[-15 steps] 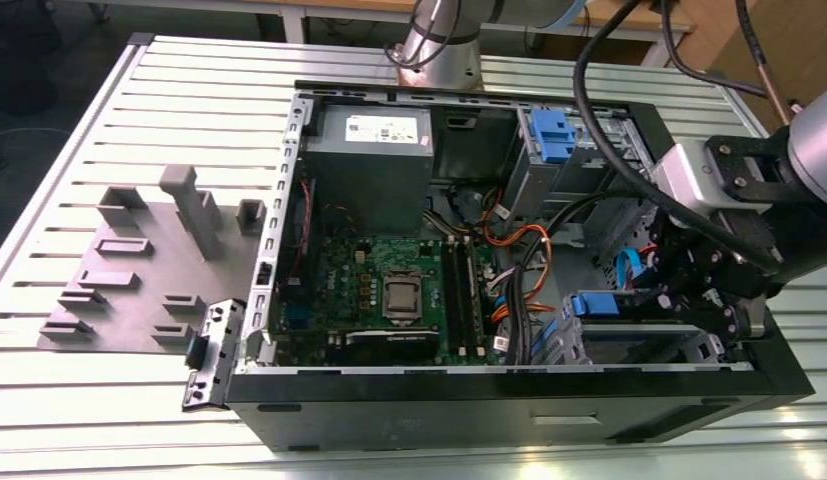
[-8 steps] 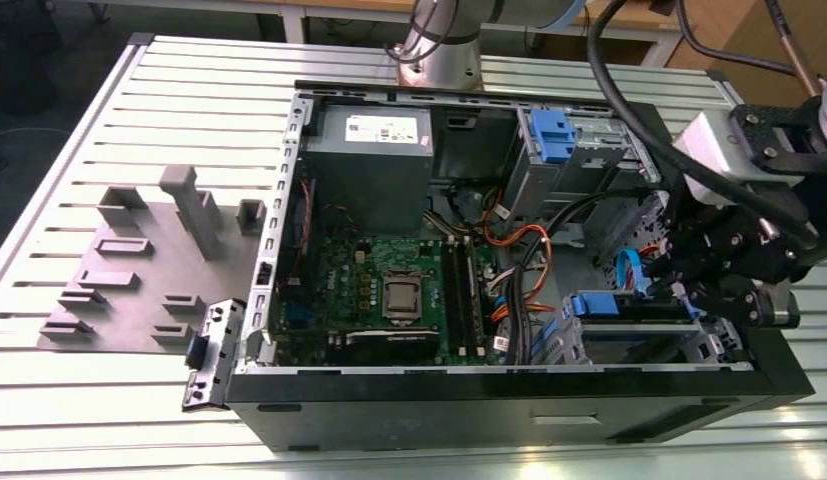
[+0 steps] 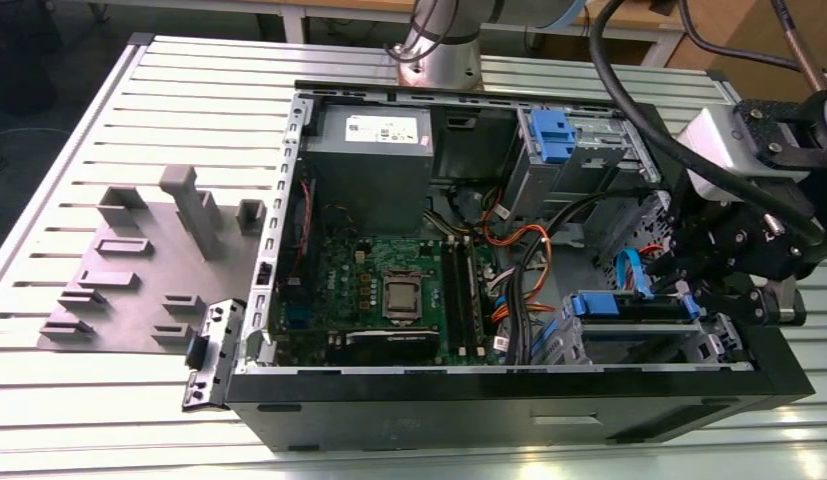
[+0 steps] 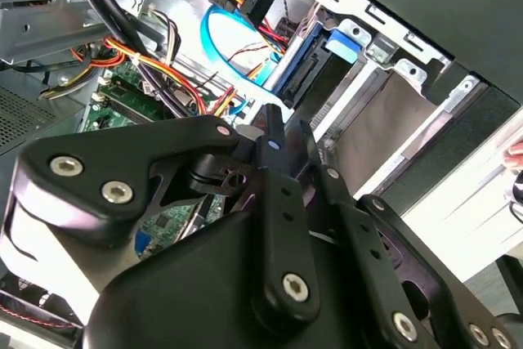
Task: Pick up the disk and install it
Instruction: 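Insert the first disk wire, then insert the second disk wire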
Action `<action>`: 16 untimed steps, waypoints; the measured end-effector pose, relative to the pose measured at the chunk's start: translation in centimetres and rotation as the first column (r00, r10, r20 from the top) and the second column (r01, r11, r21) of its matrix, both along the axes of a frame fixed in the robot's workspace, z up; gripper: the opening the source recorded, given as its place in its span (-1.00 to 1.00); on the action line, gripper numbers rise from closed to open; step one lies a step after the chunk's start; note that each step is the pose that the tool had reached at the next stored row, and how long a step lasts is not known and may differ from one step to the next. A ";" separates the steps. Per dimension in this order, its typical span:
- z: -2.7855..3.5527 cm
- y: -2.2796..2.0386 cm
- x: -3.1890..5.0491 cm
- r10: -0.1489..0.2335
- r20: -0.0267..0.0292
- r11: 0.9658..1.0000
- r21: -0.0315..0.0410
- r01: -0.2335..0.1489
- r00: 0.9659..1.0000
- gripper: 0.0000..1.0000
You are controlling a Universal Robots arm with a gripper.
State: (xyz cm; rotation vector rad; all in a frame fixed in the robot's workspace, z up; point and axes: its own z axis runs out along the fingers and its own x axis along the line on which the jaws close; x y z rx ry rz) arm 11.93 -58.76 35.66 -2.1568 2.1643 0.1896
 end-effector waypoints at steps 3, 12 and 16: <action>0.00 0.00 0.01 0.000 0.000 1.000 0.000 0.000 1.000 -0.53; -0.02 0.02 0.87 0.000 0.000 1.000 0.000 0.000 1.000 -0.53; 0.07 0.03 0.87 0.000 0.000 1.000 0.000 0.000 1.000 -0.53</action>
